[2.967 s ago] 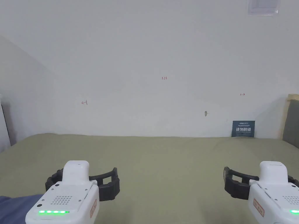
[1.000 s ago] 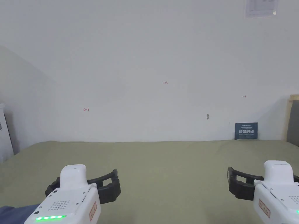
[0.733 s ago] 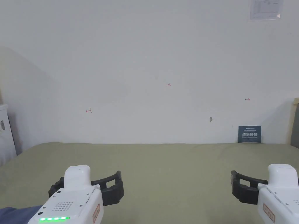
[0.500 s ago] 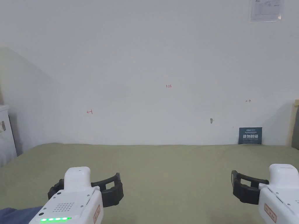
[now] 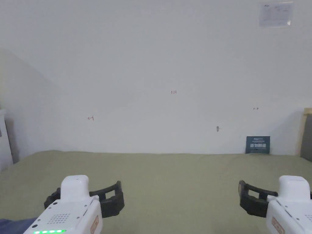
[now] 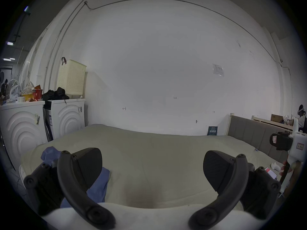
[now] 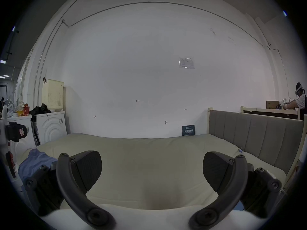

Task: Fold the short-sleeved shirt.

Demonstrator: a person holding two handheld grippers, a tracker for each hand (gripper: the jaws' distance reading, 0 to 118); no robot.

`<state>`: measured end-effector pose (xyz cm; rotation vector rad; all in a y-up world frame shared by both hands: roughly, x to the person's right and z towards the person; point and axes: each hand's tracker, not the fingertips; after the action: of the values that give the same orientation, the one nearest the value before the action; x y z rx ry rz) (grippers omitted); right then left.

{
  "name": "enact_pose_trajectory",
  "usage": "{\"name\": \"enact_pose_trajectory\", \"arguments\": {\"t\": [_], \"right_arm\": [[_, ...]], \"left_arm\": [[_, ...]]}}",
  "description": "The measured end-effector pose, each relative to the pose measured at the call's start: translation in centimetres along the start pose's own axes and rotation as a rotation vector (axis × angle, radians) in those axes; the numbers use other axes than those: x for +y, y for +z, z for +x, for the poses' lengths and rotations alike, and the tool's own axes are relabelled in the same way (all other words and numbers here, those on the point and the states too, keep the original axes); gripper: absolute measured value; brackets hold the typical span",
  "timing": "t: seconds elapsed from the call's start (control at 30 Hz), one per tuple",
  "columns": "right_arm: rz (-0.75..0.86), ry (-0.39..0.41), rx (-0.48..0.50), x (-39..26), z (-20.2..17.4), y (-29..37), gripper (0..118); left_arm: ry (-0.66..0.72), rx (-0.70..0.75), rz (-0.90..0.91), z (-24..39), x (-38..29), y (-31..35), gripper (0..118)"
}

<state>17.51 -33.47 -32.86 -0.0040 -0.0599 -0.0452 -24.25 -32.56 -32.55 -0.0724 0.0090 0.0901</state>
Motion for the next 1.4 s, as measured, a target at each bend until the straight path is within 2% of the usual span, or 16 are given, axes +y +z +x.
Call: {"name": "enact_pose_trajectory", "arguments": {"t": [0.1, 0.3, 0.47, 0.63, 1.2, 1.3, 1.4], "right_arm": [[0.042, 0.018, -0.037, -0.3, 0.0, 0.3, 118], [0.036, -0.032, -0.038, -0.6, 0.4, 0.4, 118], [0.053, -0.065, 0.004, -0.2, 0.8, 0.5, 118], [0.034, 0.003, -0.039, 0.1, 0.5, -0.1, 118], [-0.018, 0.034, -0.004, 0.0, -0.2, -0.2, 118], [-0.007, 0.02, 0.007, 0.0, -0.2, 0.1, 118], [-0.007, 0.016, -0.001, 0.0, -0.3, 0.2, 118]], "left_arm": [[0.001, 0.006, 0.006, 0.1, 0.1, 0.1, 118], [0.003, -0.005, -0.011, 0.4, -0.3, 0.0, 118], [-0.008, -0.008, 0.0, 0.6, -0.3, 0.0, 118], [-0.008, -0.018, 0.003, 0.9, -0.3, -0.1, 118], [-0.012, -0.018, -0.002, 0.4, -0.3, -0.3, 118], [-0.019, -0.02, -0.001, 0.5, -0.1, -0.2, 118], [0.027, -0.051, 0.008, 0.5, 0.3, 0.1, 118]]}}
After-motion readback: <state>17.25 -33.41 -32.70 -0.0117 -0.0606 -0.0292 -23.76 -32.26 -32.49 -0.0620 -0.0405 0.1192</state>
